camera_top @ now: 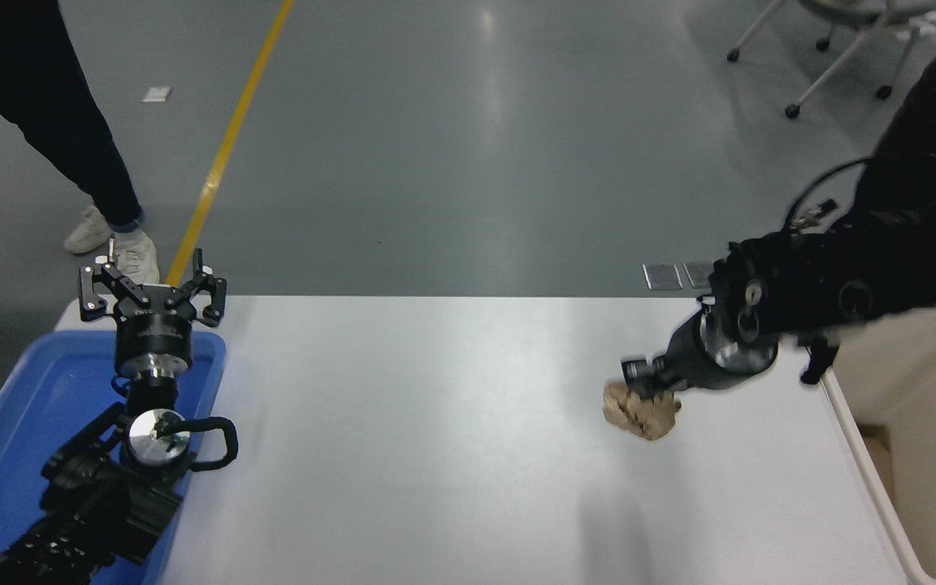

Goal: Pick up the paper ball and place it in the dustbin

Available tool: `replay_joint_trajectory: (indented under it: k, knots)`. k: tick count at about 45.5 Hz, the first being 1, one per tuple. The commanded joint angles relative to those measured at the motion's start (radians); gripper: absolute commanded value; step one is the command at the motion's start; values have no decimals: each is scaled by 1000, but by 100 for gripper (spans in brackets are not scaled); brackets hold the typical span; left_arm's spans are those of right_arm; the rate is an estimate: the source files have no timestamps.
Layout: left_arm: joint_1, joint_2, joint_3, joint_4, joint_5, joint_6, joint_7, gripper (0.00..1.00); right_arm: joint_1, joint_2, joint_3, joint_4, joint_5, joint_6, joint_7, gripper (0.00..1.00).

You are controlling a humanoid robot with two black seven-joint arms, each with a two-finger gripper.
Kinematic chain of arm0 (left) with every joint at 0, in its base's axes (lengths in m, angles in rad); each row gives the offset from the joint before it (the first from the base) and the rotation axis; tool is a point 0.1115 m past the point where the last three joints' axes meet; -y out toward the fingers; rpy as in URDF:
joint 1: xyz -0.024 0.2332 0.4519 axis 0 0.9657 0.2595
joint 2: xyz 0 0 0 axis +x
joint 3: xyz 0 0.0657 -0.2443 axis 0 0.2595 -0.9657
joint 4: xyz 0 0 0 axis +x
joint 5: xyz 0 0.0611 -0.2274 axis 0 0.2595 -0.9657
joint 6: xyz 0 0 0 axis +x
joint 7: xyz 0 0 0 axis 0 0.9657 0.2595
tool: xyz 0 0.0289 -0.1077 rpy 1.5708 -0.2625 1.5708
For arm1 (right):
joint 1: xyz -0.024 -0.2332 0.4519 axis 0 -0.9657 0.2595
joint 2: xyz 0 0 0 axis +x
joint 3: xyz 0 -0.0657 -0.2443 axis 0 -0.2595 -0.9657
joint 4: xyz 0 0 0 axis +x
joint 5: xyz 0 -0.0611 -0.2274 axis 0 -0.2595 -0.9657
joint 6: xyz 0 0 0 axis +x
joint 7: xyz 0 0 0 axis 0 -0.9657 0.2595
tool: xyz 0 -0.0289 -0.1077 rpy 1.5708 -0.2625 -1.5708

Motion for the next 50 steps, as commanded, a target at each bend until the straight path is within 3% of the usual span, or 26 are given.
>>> replay_joint_trajectory:
  k: [1,17,23,36,43,50]
  knots:
    - [0,1,0,0,0,0,0,99,413,-99,-29,34,-64,295,12,0]
    - [0,1,0,0,0,2,-2,99,376,-107,-129,27,-91,275,9,0]
    - [0,1,0,0,0,2,-2,99,333,-127,-209,-36,-221,231,11,0]
    - [0,1,0,0,0,2,-2,99,88,-369,-235,-206,-445,159,9,0]
    - [0,1,0,0,-2,2,-2,99,-156,-493,-249,-381,-525,-4,9,0]
    - [0,1,0,0,-2,2,-2,99,-535,-544,-220,-643,-510,-261,15,0]
